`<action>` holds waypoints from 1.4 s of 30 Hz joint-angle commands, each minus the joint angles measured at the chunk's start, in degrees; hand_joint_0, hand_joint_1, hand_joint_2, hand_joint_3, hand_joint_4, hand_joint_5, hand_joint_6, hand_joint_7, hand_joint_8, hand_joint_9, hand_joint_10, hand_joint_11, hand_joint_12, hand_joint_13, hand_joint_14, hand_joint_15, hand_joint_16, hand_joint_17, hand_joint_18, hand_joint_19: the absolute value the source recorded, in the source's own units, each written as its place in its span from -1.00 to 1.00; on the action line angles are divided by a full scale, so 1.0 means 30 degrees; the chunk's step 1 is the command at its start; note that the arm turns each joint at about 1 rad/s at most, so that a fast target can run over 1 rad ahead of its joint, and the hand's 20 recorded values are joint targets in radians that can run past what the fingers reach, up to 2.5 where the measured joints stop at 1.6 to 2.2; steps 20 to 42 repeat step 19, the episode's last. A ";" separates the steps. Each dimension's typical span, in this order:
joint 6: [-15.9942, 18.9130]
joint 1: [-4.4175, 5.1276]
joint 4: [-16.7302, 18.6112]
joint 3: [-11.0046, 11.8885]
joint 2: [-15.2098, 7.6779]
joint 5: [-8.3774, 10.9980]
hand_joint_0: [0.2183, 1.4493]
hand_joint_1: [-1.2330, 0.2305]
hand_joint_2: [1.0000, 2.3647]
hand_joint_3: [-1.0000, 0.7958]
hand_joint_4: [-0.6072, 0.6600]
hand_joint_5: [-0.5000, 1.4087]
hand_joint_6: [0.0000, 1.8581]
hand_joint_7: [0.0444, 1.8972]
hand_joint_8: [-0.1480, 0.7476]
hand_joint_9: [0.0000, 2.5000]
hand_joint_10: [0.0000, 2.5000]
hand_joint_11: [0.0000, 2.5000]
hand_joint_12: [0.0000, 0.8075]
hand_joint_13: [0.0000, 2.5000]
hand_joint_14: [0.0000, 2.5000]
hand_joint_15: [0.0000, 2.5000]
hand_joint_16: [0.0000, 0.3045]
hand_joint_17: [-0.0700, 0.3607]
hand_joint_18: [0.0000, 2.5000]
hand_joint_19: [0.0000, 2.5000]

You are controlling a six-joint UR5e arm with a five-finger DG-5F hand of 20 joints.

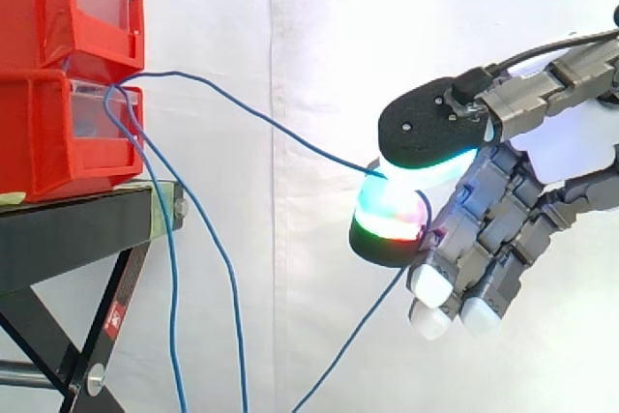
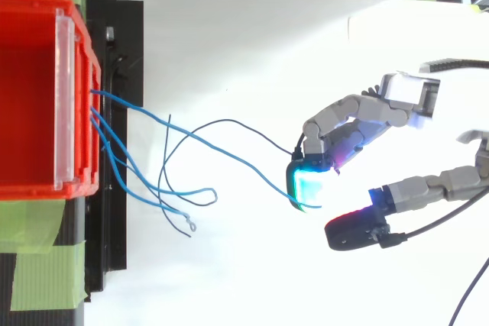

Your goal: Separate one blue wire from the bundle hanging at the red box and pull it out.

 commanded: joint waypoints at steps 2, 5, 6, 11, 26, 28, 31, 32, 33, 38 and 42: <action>0.0000 0.0001 -0.0001 -0.0015 -0.0022 0.0001 -0.56 -0.39 -0.25 0.10 -0.38 -0.55 -0.05 0.21 0.15 -0.34 -0.99 -0.66 0.29 -0.52 -0.99 -0.68 -0.51 0.10 -0.43 -0.79; 0.0000 0.0001 -0.0001 0.0014 0.0008 0.0001 -0.56 -0.38 -0.26 0.10 -0.39 -0.55 -0.05 0.20 0.15 -0.34 -0.99 -0.66 0.28 -0.52 -0.99 -0.68 -0.51 0.10 -0.43 -0.79; 0.0000 0.0001 -0.0001 -0.0015 0.0008 0.0001 -0.56 -0.38 -0.26 0.10 -0.38 -0.55 -0.05 0.21 0.15 -0.34 -0.99 -0.67 0.28 -0.52 -0.99 -0.68 -0.51 0.10 -0.43 -0.79; 0.0000 0.0001 -0.0001 -0.0015 -0.0022 0.0001 -0.56 -0.38 -0.23 0.10 -0.38 -0.55 -0.05 0.22 0.15 -0.34 -0.99 -0.67 0.29 -0.52 -0.99 -0.68 -0.51 0.10 -0.43 -0.79; 0.0000 0.0001 -0.0001 -0.0015 0.0008 0.0001 -0.57 -0.38 -0.21 0.09 -0.39 -0.55 -0.05 0.21 0.15 -0.34 -0.99 -0.67 0.28 -0.52 -0.99 -0.68 -0.51 0.10 -0.43 -0.79; 0.0000 0.0001 -0.0001 -0.0015 0.0008 0.0001 -0.57 -0.38 -0.21 0.09 -0.39 -0.55 -0.05 0.21 0.15 -0.34 -0.99 -0.67 0.28 -0.52 -0.99 -0.68 -0.51 0.10 -0.43 -0.79; 0.0000 0.0001 -0.0001 -0.0015 0.0008 0.0001 -0.57 -0.38 -0.21 0.09 -0.39 -0.55 -0.05 0.21 0.15 -0.34 -0.99 -0.67 0.28 -0.52 -0.99 -0.68 -0.51 0.10 -0.43 -0.79; 0.0000 0.0001 -0.0001 -0.0015 0.0008 0.0001 -0.57 -0.38 -0.21 0.09 -0.39 -0.55 -0.05 0.21 0.15 -0.34 -0.99 -0.67 0.28 -0.52 -0.99 -0.68 -0.51 0.10 -0.43 -0.79; 0.0000 0.0001 -0.0001 -0.0015 0.0008 0.0001 -0.57 -0.38 -0.21 0.09 -0.39 -0.55 -0.05 0.21 0.15 -0.34 -0.99 -0.67 0.28 -0.52 -0.99 -0.68 -0.51 0.10 -0.43 -0.79; 0.0000 0.0001 -0.0001 -0.0015 0.0008 0.0001 -0.57 -0.38 -0.21 0.09 -0.39 -0.55 -0.05 0.21 0.15 -0.34 -0.99 -0.67 0.28 -0.52 -0.99 -0.68 -0.51 0.10 -0.43 -0.79; 0.0000 0.0001 -0.0001 -0.0015 0.0008 0.0001 -0.57 -0.38 -0.21 0.09 -0.39 -0.55 -0.05 0.21 0.15 -0.34 -0.99 -0.67 0.28 -0.52 -0.99 -0.68 -0.51 0.10 -0.43 -0.79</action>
